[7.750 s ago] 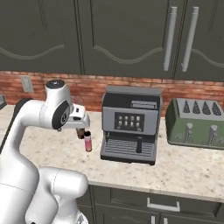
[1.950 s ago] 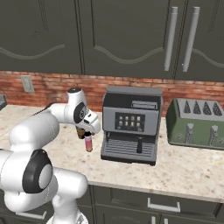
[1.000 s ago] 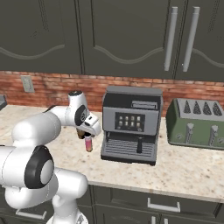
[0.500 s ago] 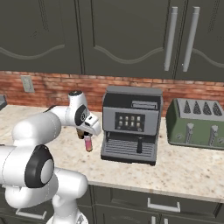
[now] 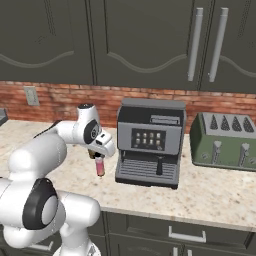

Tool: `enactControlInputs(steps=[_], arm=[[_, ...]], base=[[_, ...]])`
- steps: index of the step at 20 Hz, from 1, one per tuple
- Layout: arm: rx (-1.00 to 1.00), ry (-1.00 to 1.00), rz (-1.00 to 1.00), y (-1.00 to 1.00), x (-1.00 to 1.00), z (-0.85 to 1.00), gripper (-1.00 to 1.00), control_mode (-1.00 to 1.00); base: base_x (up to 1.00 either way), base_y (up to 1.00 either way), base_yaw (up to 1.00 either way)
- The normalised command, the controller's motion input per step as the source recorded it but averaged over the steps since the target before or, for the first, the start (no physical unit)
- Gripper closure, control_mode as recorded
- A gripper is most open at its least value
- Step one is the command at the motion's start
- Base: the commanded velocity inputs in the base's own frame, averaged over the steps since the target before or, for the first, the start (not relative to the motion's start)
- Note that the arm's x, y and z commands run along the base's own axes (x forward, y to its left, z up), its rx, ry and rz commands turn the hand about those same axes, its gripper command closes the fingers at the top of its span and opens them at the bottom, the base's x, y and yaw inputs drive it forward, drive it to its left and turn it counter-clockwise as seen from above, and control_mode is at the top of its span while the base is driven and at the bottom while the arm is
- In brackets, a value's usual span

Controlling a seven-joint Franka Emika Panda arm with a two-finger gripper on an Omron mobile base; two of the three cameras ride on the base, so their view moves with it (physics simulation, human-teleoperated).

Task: Move the drinks to the dining counter.

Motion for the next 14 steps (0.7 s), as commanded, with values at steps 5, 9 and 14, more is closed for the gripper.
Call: enactControlInputs(steps=[5, 9, 14], arm=[[0.0, 0.0, 0.08, 0.07, -0.41, 0.31, 1.0, -1.0], [0.0, 0.0, 0.11, 0.26, -0.41, 0.3, 1.0, -1.0], [0.0, 0.0, 0.1, 0.36, -0.44, 0.32, 1.0, -1.0]], base=[[0.0, 0.0, 0.0], [0.0, 0.0, 0.0], [0.0, 0.0, 0.0]])
